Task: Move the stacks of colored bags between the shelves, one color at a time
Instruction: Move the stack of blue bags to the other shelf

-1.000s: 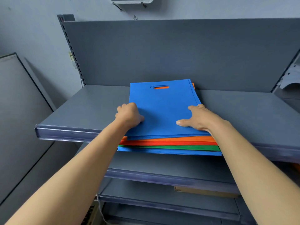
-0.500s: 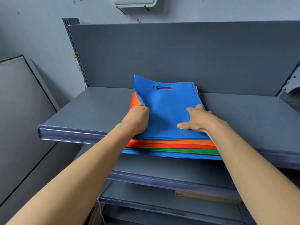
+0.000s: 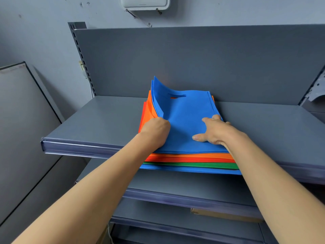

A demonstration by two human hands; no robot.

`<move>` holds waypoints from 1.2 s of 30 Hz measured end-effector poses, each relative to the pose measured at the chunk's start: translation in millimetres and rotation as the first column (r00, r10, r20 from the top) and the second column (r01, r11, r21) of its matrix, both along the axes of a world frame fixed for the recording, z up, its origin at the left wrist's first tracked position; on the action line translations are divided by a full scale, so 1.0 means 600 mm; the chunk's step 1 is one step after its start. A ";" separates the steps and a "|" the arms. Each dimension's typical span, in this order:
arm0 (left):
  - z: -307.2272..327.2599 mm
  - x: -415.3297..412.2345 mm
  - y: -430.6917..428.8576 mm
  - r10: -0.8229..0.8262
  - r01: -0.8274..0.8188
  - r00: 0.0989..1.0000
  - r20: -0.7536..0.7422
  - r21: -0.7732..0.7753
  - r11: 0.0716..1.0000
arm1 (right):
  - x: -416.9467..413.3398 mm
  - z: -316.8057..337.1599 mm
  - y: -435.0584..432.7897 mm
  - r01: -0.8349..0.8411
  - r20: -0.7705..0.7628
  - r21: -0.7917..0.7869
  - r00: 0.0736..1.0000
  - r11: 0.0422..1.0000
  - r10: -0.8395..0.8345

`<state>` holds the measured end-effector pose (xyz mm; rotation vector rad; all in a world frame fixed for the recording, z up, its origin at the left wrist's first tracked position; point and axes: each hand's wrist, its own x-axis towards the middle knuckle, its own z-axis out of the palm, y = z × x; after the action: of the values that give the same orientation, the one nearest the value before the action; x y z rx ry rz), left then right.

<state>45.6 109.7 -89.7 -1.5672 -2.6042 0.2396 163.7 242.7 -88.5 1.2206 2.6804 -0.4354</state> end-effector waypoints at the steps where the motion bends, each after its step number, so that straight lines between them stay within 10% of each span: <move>1: -0.001 0.000 0.001 0.000 0.000 1.000 0.005 0.004 1.000 | 0.001 0.000 0.000 0.001 -0.004 0.000 1.000 1.000 -0.001; 36: -0.012 -0.035 -0.011 0.253 -0.336 0.892 0.375 0.176 0.925 | 0.006 -0.003 -0.008 -0.005 -0.025 -0.012 1.000 1.000 0.005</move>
<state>24.4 103.1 -96.7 -1.2176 -2.9958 -0.3538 167.5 238.1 -90.3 1.2131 2.6973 -0.4681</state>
